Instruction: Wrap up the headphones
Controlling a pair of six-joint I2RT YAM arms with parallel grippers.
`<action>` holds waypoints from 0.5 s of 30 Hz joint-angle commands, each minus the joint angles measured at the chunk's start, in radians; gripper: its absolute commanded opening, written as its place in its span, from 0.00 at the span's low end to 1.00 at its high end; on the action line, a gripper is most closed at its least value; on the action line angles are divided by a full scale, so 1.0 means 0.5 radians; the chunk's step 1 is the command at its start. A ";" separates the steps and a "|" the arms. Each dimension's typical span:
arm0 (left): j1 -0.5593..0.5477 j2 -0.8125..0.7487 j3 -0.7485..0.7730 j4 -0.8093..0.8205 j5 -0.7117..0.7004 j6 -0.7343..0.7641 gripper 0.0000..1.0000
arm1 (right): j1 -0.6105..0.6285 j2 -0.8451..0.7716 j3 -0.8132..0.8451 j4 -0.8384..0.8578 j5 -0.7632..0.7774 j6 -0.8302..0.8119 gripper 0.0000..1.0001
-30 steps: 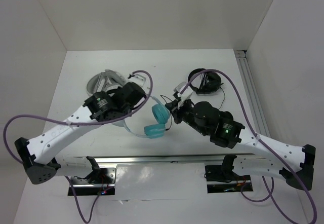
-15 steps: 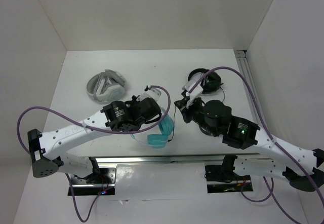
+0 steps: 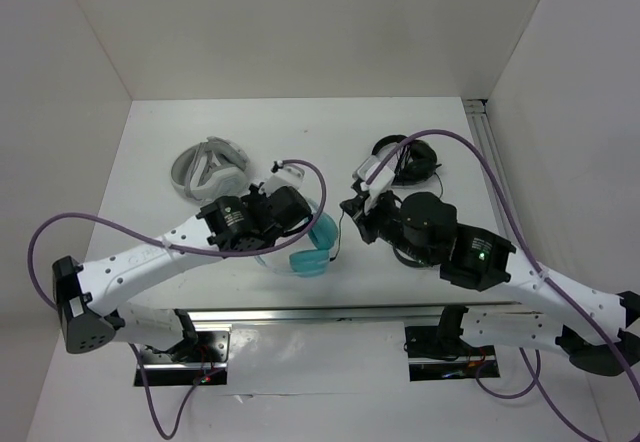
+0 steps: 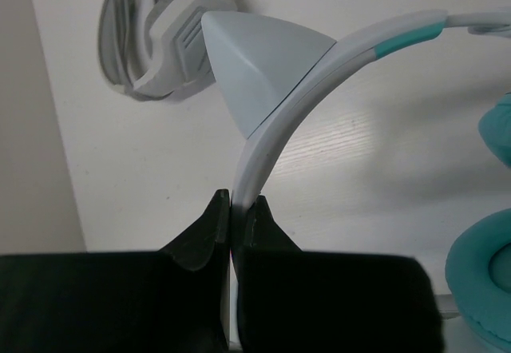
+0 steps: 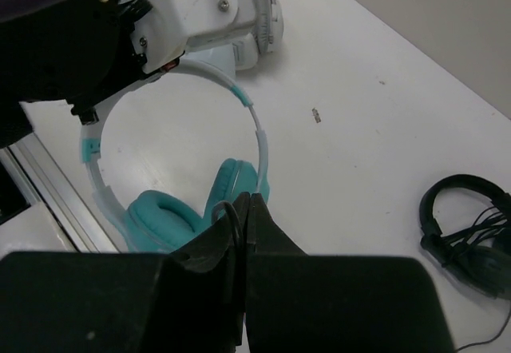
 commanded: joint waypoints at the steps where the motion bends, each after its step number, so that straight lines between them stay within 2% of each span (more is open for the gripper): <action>1: -0.057 -0.215 -0.112 0.369 0.183 0.253 0.00 | 0.012 0.066 0.102 0.022 0.039 -0.090 0.00; 7: -0.238 -0.479 -0.222 0.501 0.508 0.471 0.00 | 0.031 0.189 0.158 0.022 0.189 -0.191 0.00; 11: -0.474 -0.538 -0.272 0.529 0.781 0.560 0.00 | 0.031 0.254 0.176 0.040 0.189 -0.247 0.00; 15: -0.520 -0.538 -0.272 0.529 0.914 0.606 0.00 | 0.006 0.303 0.198 0.040 0.257 -0.286 0.00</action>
